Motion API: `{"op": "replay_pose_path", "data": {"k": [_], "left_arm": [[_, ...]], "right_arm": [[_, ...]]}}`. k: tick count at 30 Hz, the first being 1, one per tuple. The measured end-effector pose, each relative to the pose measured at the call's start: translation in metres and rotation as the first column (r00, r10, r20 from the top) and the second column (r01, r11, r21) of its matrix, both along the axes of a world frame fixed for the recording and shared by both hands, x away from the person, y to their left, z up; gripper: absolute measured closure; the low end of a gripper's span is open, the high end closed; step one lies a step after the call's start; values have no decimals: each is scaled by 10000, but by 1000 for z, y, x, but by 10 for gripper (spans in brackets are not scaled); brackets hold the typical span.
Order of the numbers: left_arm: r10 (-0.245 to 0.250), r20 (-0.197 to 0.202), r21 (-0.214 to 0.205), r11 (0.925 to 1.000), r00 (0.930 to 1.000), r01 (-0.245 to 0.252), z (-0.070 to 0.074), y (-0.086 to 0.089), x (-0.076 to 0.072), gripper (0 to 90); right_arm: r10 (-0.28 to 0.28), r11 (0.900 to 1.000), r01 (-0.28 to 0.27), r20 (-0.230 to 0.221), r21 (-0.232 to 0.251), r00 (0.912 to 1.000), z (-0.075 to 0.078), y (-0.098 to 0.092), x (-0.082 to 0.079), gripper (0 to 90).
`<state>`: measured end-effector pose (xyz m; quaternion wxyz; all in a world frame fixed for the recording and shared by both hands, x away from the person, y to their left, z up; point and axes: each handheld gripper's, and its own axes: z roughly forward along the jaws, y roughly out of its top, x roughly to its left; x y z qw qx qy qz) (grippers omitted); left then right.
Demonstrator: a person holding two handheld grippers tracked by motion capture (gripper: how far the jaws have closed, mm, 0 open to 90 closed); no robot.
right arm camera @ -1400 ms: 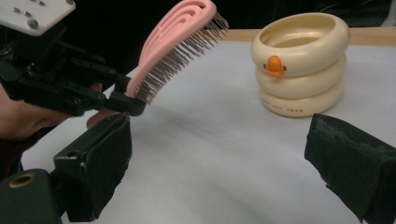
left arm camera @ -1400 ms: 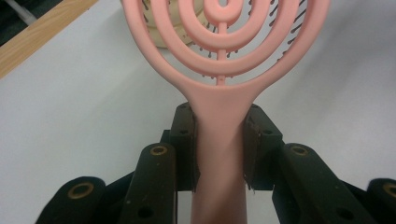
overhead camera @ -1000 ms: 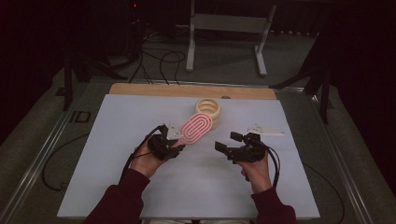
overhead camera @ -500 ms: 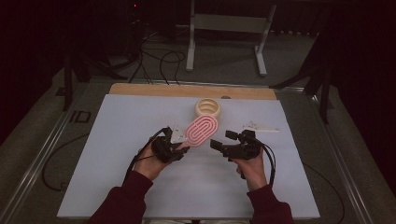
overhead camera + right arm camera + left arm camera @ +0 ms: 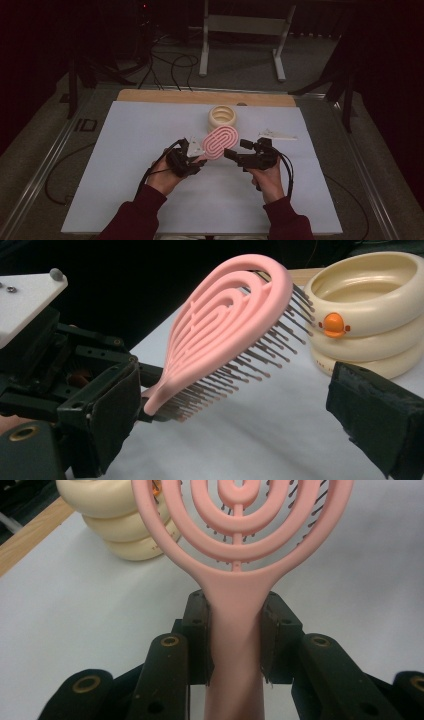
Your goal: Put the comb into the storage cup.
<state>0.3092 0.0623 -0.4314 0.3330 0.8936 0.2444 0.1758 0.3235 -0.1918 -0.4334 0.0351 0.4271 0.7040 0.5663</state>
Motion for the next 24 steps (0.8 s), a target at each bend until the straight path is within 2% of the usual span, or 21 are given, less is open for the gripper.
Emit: {"op": "replay_pose_path", "data": {"k": [4, 10, 17, 24], "left_arm": [[-42, 36, -1, 10000, 10000, 42, 0, -2, -1, 695], [-130, 70, -35, 9999, 9999, 131, -1, -5, -4, 695], [-151, 121, -56, 9999, 9998, 152, -1, -6, -6, 695], [-304, 211, -110, 9995, 9993, 307, 0, -10, -9, 695]], "right_arm": [[-15, 9999, 16, -82, 165, 10000, 0, 1, 2, 76], [-23, 10000, 23, -84, 77, 10000, 0, 4, 4, 77], [-66, 9997, 70, -170, 217, 9998, 0, 4, 6, 77], [-27, 9981, 57, -484, 616, 9988, -1, 4, 10, 82]]}}
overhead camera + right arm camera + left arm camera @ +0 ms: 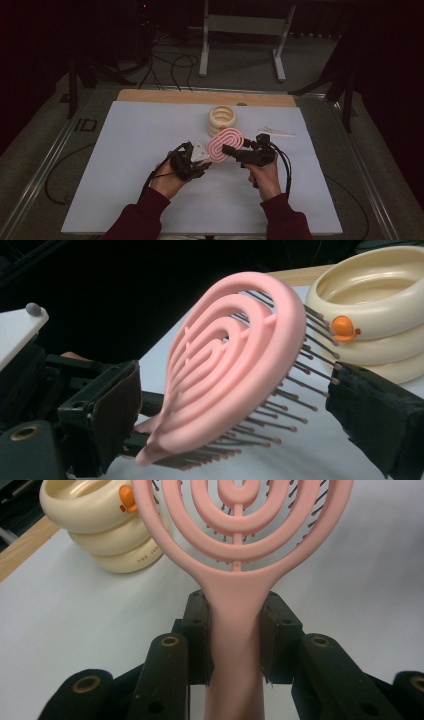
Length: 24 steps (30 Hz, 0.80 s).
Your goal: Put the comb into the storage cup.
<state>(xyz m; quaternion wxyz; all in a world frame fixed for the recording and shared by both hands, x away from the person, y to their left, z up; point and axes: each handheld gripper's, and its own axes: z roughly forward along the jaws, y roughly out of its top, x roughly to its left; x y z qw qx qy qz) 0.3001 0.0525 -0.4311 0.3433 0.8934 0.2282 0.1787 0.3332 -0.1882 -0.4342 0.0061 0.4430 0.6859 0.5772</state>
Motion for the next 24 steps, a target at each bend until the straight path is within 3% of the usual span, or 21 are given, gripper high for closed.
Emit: {"op": "replay_pose_path", "data": {"k": [7, 11, 14, 19, 24], "left_arm": [[-111, 110, -76, 9999, 9999, 112, 0, -1, -1, 695], [-143, 139, -103, 9998, 9998, 144, 0, -2, -2, 695], [-174, 121, -77, 9998, 9998, 175, -1, -2, -2, 695], [-229, 98, -87, 9997, 9997, 230, -1, -3, -1, 695], [-305, 100, 4, 9995, 9995, 305, -2, -3, -1, 695]], "right_arm": [[-19, 9996, 26, -268, 276, 9996, 0, -1, 1, 160], [-178, 9983, 203, -459, 546, 9988, 1, -2, 2, 258], [80, 9961, -35, -510, 883, 9987, 1, -2, 3, 380], [418, 9945, -356, -616, 989, 9972, 2, 1, 3, 507], [704, 9924, -622, -752, 1066, 9947, 2, 3, 4, 537]]}}
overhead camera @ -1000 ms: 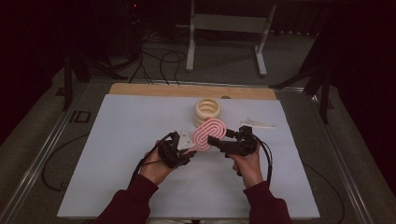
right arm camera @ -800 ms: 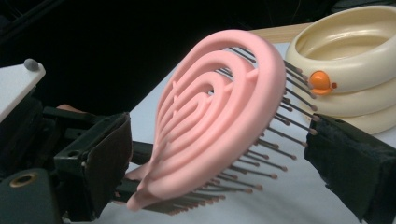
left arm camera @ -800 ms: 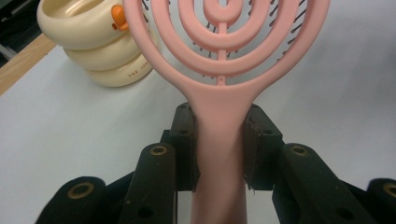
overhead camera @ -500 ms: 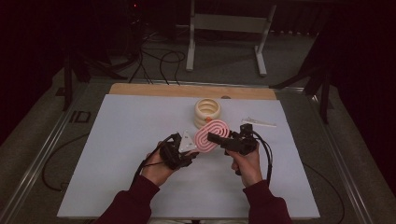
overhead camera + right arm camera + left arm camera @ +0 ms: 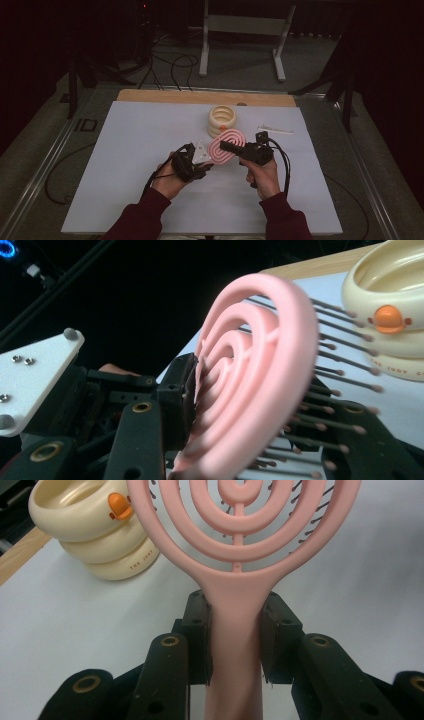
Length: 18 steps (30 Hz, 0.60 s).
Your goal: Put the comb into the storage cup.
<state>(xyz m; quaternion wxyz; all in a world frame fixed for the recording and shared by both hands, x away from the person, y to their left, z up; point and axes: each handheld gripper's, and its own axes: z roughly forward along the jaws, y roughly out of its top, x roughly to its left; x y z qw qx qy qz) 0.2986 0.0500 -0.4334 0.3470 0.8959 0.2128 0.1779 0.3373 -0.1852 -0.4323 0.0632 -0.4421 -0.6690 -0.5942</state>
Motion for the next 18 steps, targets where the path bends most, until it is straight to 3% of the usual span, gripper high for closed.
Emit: {"op": "replay_pose_path", "data": {"k": [7, 14, 18], "left_arm": [[22, 45, -4, 10000, 10000, -22, -1, -1, 0, 695], [-1, -18, 130, 9999, 10000, 2, -4, -1, 1, 696], [34, -88, 74, 10000, 10000, -34, -7, -1, 3, 697]], "right_arm": [[26, 10000, -26, 15, 16, 10000, 2, 2, -1, 569], [605, 9980, -600, -239, 205, 9979, 4, 4, -1, 621], [675, 9974, -670, -174, 247, 9976, 5, 5, -2, 629]]}}
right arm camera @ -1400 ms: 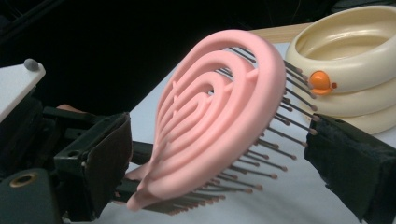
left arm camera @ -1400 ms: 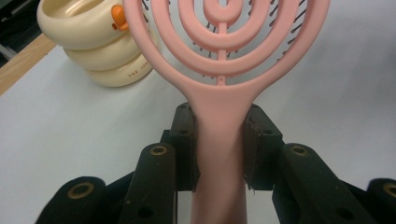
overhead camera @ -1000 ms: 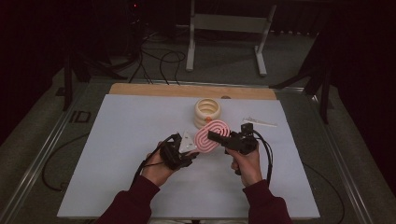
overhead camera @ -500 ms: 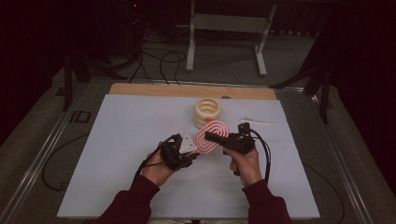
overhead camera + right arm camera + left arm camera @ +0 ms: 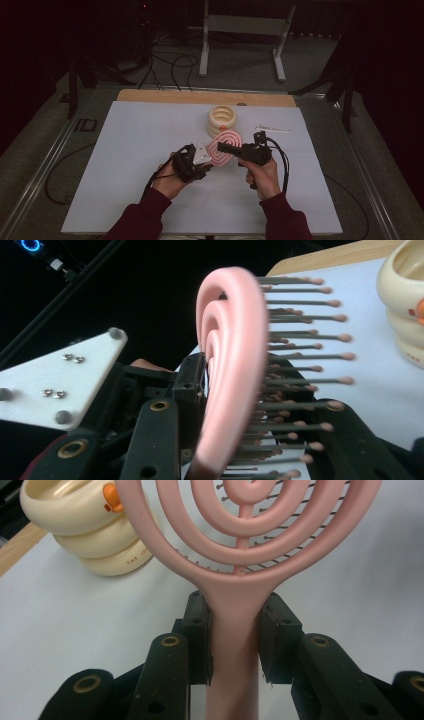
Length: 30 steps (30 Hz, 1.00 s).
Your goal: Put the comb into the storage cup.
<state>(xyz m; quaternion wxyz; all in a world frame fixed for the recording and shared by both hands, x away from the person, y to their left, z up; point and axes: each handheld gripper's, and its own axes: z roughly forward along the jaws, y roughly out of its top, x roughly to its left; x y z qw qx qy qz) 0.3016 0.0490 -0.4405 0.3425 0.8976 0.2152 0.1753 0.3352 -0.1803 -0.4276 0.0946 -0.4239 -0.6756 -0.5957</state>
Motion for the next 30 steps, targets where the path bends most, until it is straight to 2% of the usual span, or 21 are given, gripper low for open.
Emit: {"op": "replay_pose_path", "data": {"k": [3, 14, 15, 16, 17, 18, 19, 20, 21, 23, 24, 26, 27, 29, 30], "left_arm": [[62, 9, -14, 10000, 10000, -62, 1, 1, 0, 697], [100, -58, -85, 9999, 9999, -101, 0, 1, 1, 669], [171, -36, -87, 9998, 9998, -171, 0, 1, 2, 603], [219, -67, -147, 9996, 9997, -220, -1, 1, 2, 603], [274, -77, -176, 9995, 9996, -275, -1, 1, 2, 523], [319, -78, -203, 9993, 9995, -320, -1, 1, 2, 523], [383, -99, -247, 9990, 9992, -386, -1, 1, 2, 449], [424, -125, -261, 9987, 9990, -427, -1, 2, 3, 449], [451, -194, -297, 9985, 9988, -457, -1, 2, 3, 393], [516, -136, -380, 9979, 9986, -521, -1, 2, 3, 373], [546, -124, -407, 9977, 9984, -551, 0, 3, 3, 313], [656, -63, -527, 9964, 9978, -658, 1, 3, 3, 285], [727, -74, -606, 9955, 9973, -730, 1, 4, 3, 227], [756, -61, -596, 9953, 9971, -758, 2, 4, 3, 206], [814, 1, -560, 9951, 9967, -813, 2, 4, 3, 159]], "right_arm": [[19, 10000, -17, 207, -88, 9998, 2, 1, -1, 634], [-11, 9999, 16, 369, -143, 9993, 4, 3, -3, 639], [-25, 10000, 27, 411, -58, 9992, 4, 3, -3, 639], [-25, 10000, 27, 411, -58, 9992, 4, 3, -3, 639], [-30, 10000, 33, 469, -74, 9989, 5, 3, -3, 639], [-30, 10000, 33, 469, -74, 9989, 5, 3, -3, 639], [-18, 10000, 22, 494, -88, 9988, 5, 3, -3, 639], [-18, 10000, 22, 494, -88, 9988, 5, 3, -3, 639], [-31, 9999, 36, 495, -102, 9988, 5, 2, -3, 639], [-23, 10000, 27, 493, -89, 9988, 4, 2, -3, 639], [-24, 9999, 29, 483, -107, 9988, 5, 2, -3, 639], [-35, 9999, 41, 499, -111, 9987, 5, 2, -3, 639], [-32, 9999, 37, 505, -106, 9987, 5, 3, -3, 639], [-32, 9999, 39, 510, -137, 9987, 5, 3, -3, 639], [-38, 9999, 45, 495, -138, 9988, 5, 3, -3, 639]]}}
